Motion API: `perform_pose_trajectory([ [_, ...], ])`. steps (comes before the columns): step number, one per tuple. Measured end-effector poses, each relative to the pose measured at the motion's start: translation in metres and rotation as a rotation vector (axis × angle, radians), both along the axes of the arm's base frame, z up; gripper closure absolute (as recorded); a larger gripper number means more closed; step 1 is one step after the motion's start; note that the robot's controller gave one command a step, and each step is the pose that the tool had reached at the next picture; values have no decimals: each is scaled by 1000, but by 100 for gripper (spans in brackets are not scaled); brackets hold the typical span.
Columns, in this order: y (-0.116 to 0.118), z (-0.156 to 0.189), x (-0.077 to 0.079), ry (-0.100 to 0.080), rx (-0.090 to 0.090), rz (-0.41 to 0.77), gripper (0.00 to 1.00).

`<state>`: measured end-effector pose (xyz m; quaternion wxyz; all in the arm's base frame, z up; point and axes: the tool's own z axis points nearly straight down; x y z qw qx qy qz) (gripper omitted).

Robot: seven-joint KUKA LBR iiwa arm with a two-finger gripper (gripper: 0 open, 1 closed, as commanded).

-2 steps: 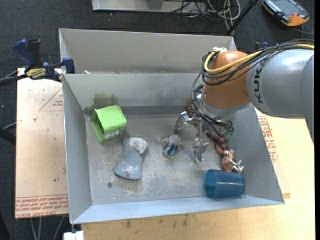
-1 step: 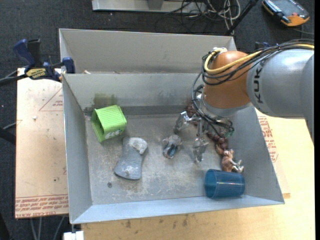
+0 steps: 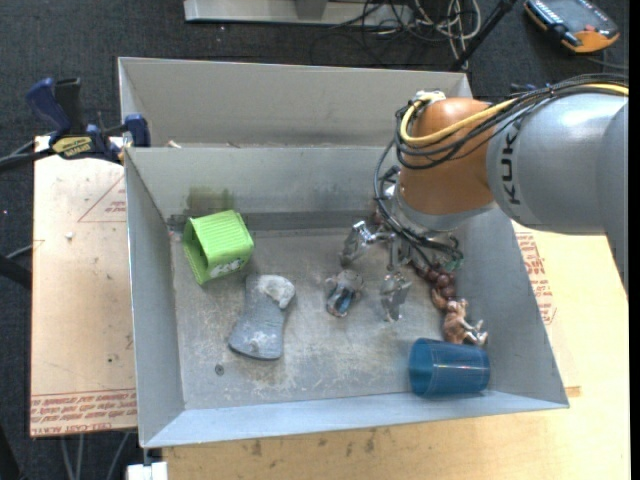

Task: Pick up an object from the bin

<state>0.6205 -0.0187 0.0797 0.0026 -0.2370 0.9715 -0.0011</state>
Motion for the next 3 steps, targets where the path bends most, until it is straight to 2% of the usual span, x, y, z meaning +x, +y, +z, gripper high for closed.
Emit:
perform_pose_trajectory([
  [1, 22, 5, -7, 4, 2, 232, 100],
  [3, 22, -1, -8, 0, 2, 223, 100],
])
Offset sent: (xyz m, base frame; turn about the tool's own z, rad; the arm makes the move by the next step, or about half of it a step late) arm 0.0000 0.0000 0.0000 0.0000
